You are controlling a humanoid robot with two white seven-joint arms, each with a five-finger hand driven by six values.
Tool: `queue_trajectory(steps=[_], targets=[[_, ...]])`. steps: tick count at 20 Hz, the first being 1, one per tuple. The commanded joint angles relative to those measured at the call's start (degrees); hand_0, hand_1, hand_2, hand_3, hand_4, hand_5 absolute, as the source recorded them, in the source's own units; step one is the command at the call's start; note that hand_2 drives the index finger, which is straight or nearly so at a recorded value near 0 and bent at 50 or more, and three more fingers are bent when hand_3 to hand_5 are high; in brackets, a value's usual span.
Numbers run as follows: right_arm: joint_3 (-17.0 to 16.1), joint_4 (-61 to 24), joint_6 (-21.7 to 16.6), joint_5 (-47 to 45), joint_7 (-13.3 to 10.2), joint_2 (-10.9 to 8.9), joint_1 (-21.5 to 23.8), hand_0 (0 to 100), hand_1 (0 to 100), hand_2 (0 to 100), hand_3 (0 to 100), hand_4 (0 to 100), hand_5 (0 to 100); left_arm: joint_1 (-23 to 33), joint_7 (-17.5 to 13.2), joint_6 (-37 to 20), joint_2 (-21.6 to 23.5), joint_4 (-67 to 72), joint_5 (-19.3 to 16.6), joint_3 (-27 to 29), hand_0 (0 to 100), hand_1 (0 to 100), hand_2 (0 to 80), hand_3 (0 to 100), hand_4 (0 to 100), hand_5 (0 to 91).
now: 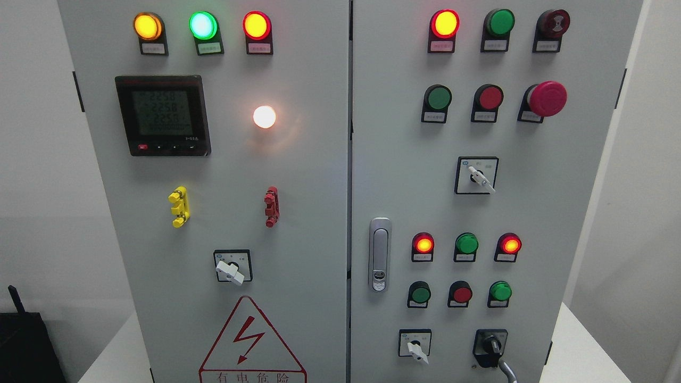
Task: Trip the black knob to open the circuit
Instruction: 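Grip the black knob with the right hand and twist it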
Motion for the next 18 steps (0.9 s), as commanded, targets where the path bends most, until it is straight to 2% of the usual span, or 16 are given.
queue_trajectory(steps=[1,18], targets=[[0.69,-1.33,-0.24,0.00,-0.16,0.26,-0.78,100,100,4,100,100,90,-0.02,0.01,0.07,-0.05,0.07,0.14,0.05,12,39,0.0,0,0,0.0],[2.81,-2.03,-0.16,0.09,-0.25,0.27,-0.78,100,100,5,100,100,89,-0.02,0.01,0.07,-0.05,0.07,0.14,0.05,12,39,0.0,0,0,0.0]])
